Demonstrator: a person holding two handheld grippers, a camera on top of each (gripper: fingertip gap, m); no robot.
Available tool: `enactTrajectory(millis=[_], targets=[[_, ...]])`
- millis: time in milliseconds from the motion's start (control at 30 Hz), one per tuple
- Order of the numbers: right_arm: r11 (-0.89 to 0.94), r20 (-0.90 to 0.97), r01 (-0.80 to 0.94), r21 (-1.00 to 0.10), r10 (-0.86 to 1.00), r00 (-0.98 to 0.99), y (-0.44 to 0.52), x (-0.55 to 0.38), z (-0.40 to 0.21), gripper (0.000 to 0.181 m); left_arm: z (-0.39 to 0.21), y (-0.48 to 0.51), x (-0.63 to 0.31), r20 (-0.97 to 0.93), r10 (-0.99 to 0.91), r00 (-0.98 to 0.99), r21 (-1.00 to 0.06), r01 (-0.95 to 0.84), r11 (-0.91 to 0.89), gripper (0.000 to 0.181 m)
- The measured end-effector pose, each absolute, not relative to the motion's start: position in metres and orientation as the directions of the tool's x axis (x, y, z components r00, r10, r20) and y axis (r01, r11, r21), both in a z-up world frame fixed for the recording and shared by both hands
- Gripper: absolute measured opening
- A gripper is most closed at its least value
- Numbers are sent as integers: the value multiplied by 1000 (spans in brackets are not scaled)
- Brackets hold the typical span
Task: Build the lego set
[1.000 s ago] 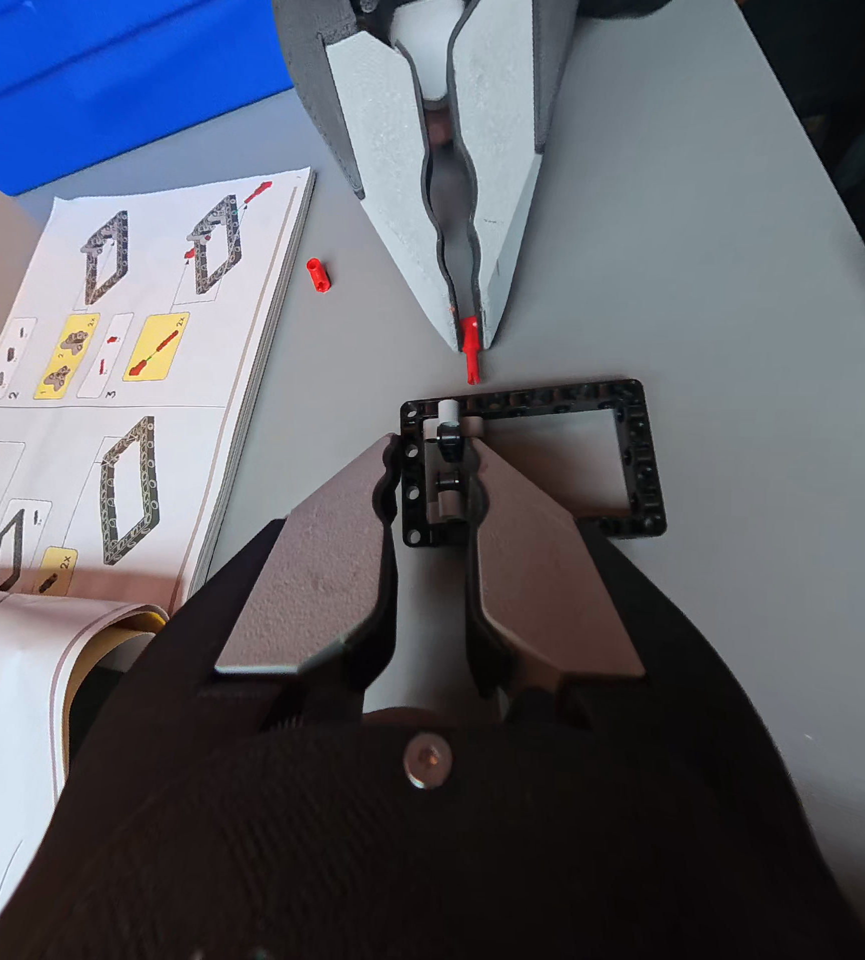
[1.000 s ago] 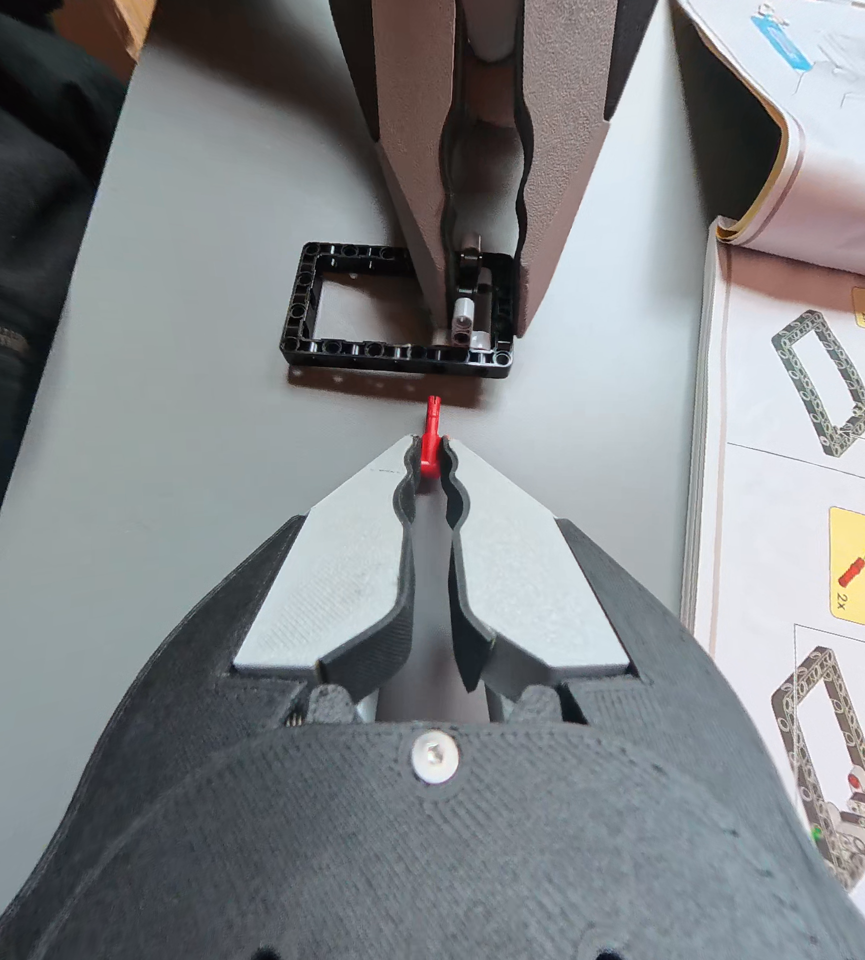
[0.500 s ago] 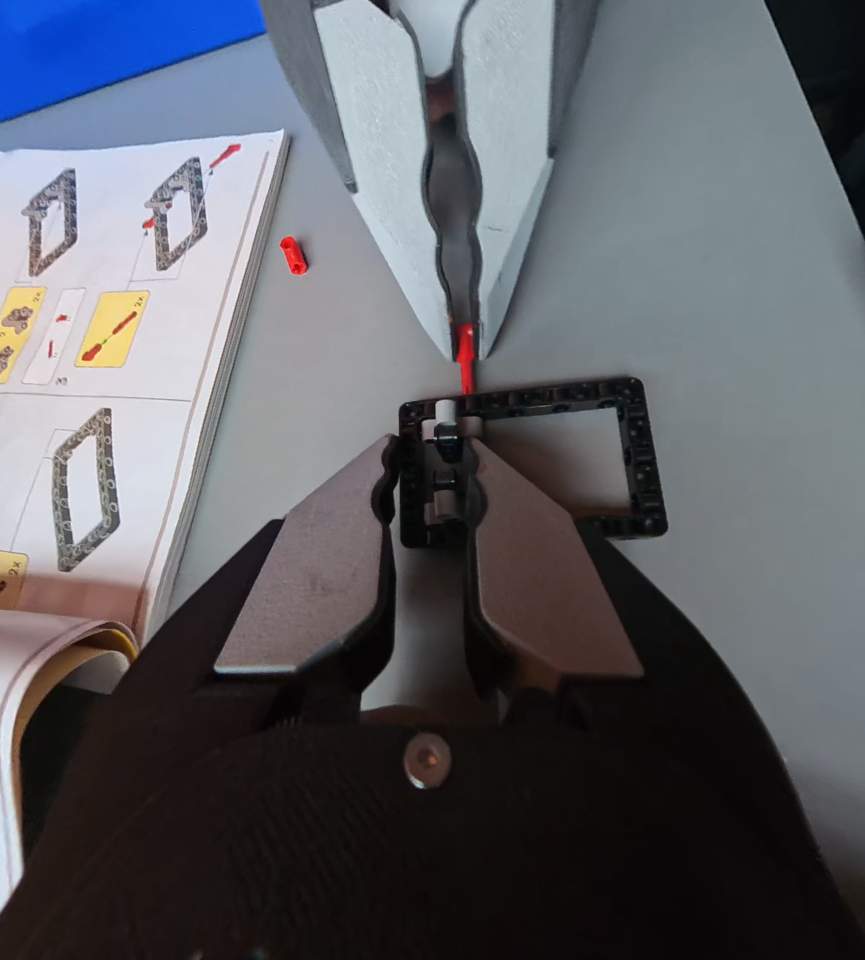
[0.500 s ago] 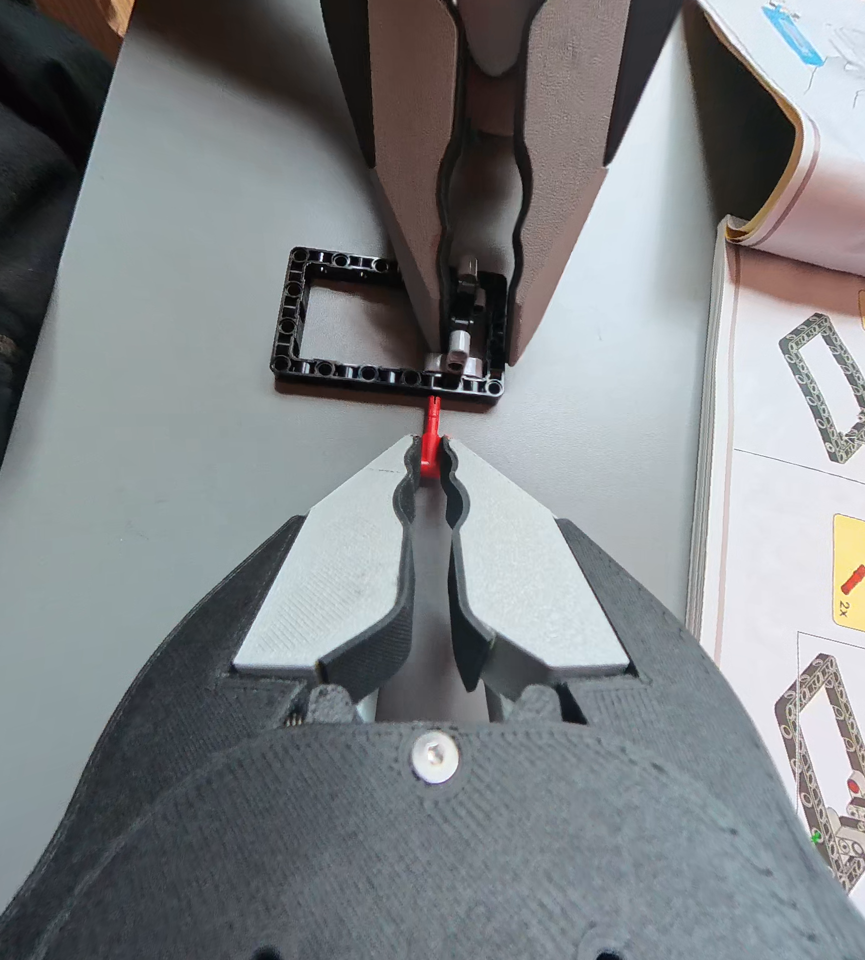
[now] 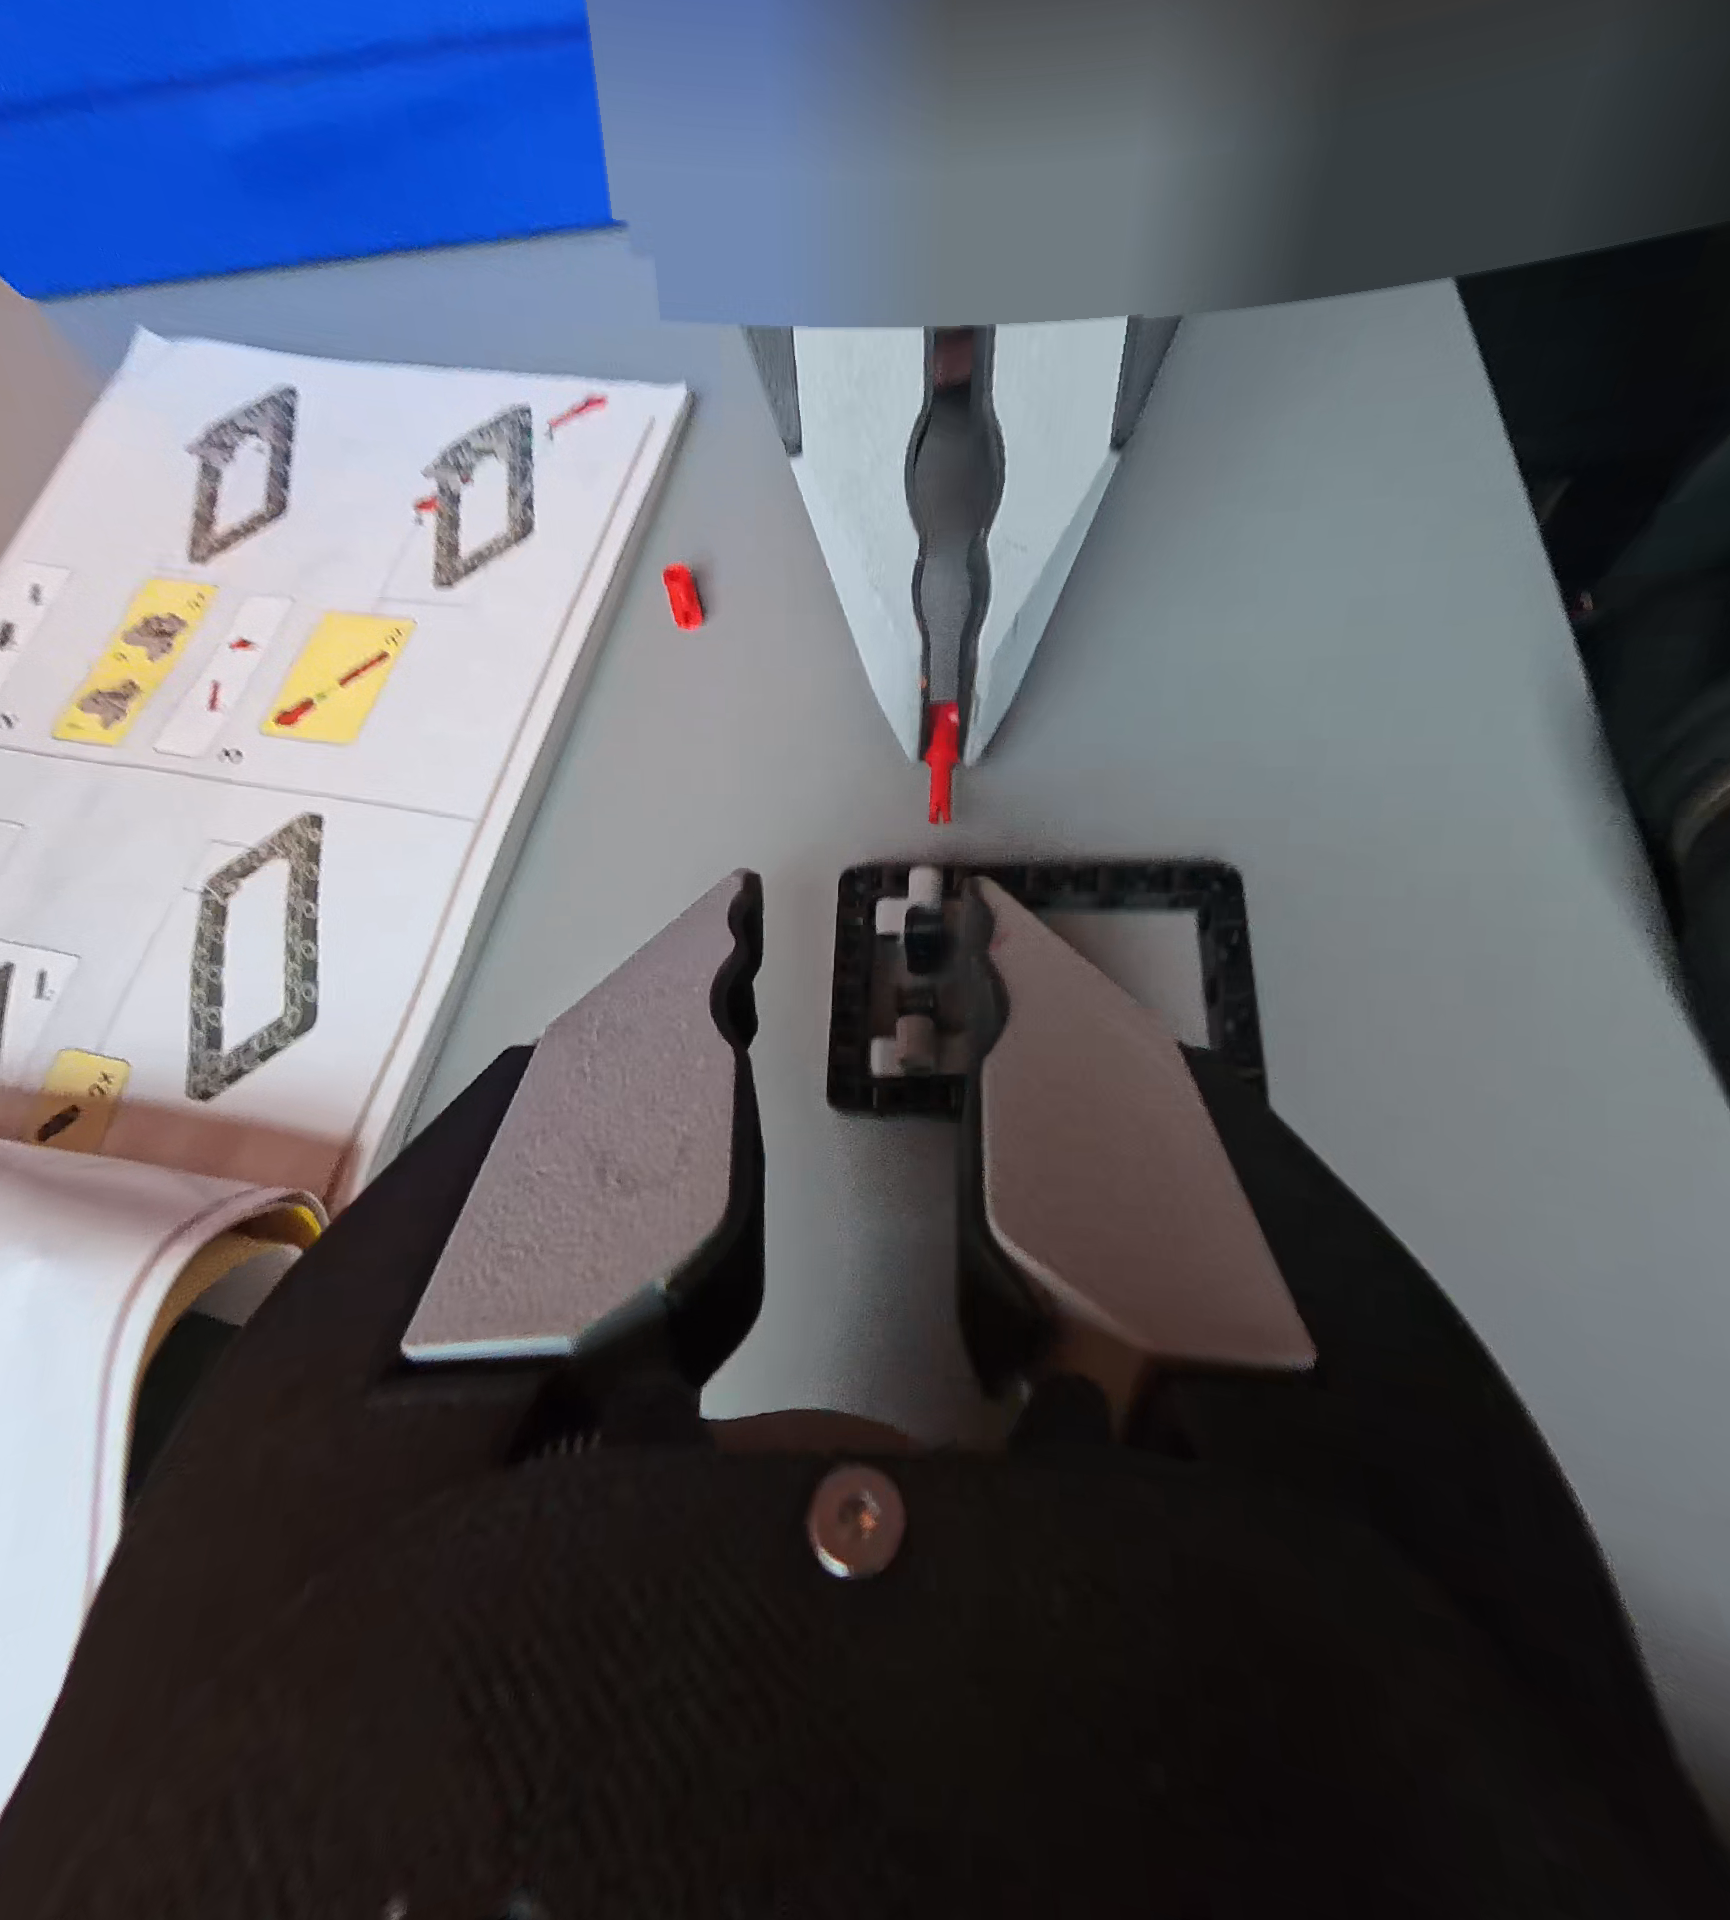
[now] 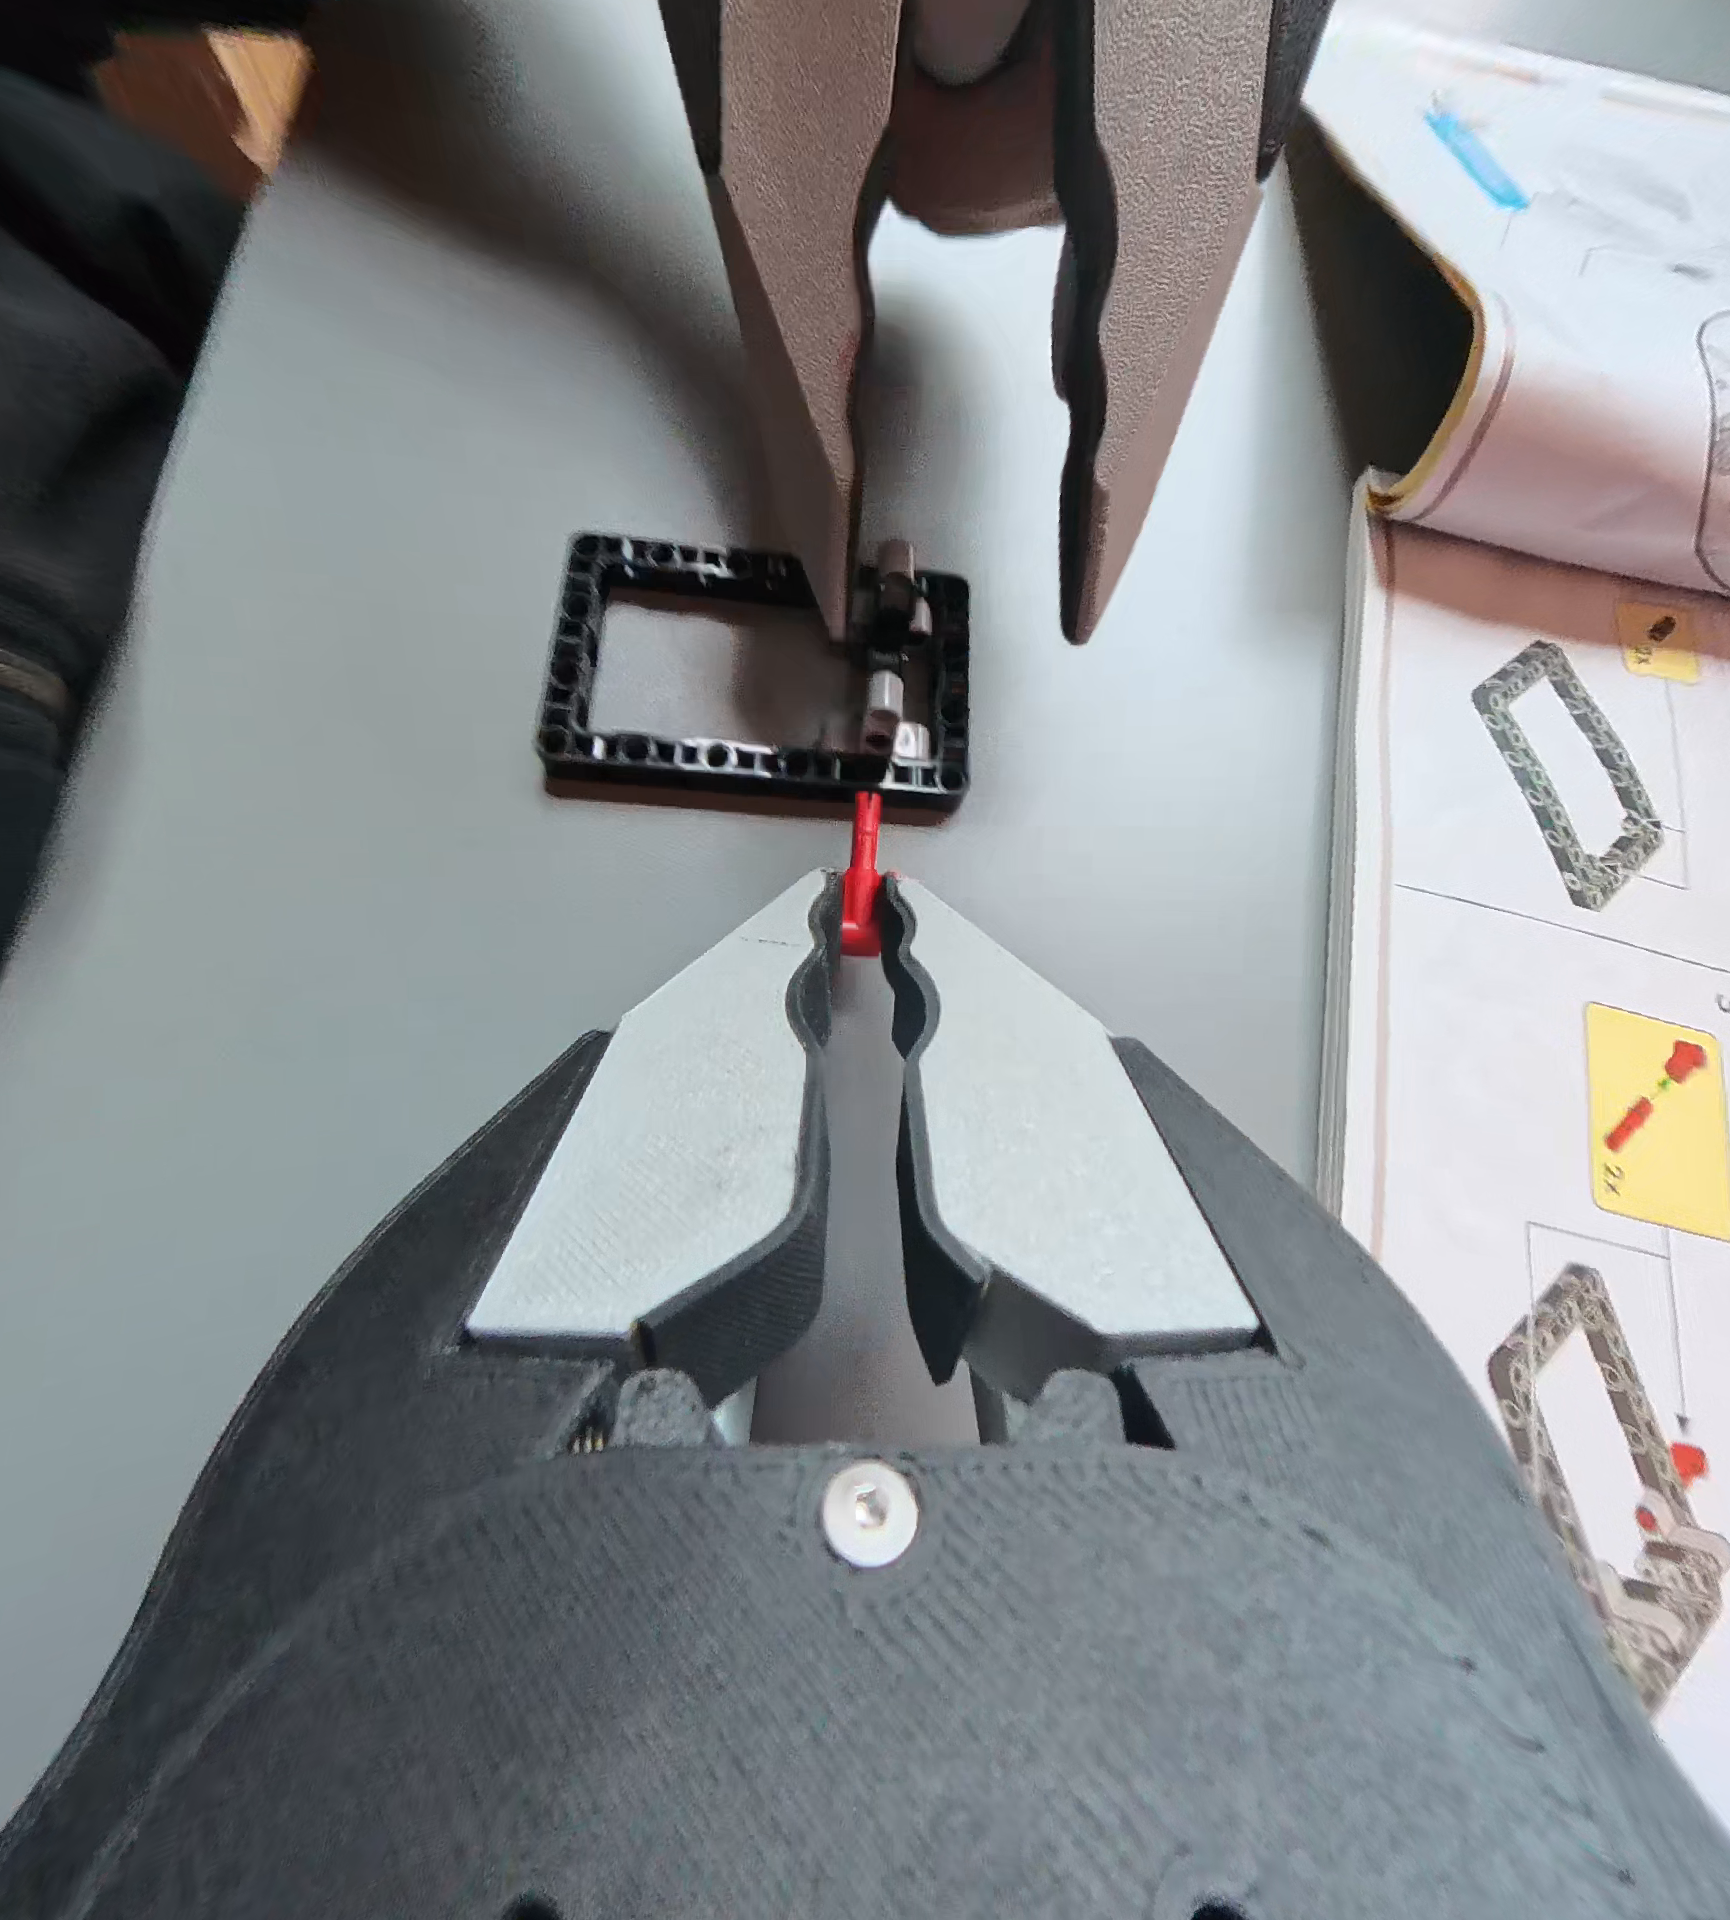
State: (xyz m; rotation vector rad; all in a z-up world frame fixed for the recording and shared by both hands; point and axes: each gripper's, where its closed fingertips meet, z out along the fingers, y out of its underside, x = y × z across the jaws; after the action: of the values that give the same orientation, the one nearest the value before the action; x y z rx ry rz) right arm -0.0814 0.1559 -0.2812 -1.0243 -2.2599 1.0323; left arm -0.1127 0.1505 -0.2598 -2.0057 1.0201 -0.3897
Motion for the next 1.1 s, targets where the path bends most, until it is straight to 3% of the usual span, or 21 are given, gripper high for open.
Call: enactTrajectory(millis=[200,433,600,700,867,1100], targets=[[366,59,357,-860,764,-642,155,-81,-261,4,-249,155,-89,-147,-806,573,-764,-584,-276,27],[453,187,296,-841,756,-627,155,-83,-259,4,-254,156,-78,-114,-823,556,-764,-579,-285,6],[528,318,214,-822,737,-597,157,-82,-249,4,-258,157,-81,-117,-807,579,-756,-579,-306,20],[593,406,177,-786,711,-574,156,-83,-247,4,-252,155,-79,-121,-811,572,-783,-558,-276,3],[655,482,173,-736,686,-545,158,-85,-250,4,-252,153,-77,-85,-806,586,-791,-532,-303,13],[663,491,158,-732,674,-552,154,-85,-253,4,-255,153,-80,-148,-792,592,-787,-555,-268,3]])
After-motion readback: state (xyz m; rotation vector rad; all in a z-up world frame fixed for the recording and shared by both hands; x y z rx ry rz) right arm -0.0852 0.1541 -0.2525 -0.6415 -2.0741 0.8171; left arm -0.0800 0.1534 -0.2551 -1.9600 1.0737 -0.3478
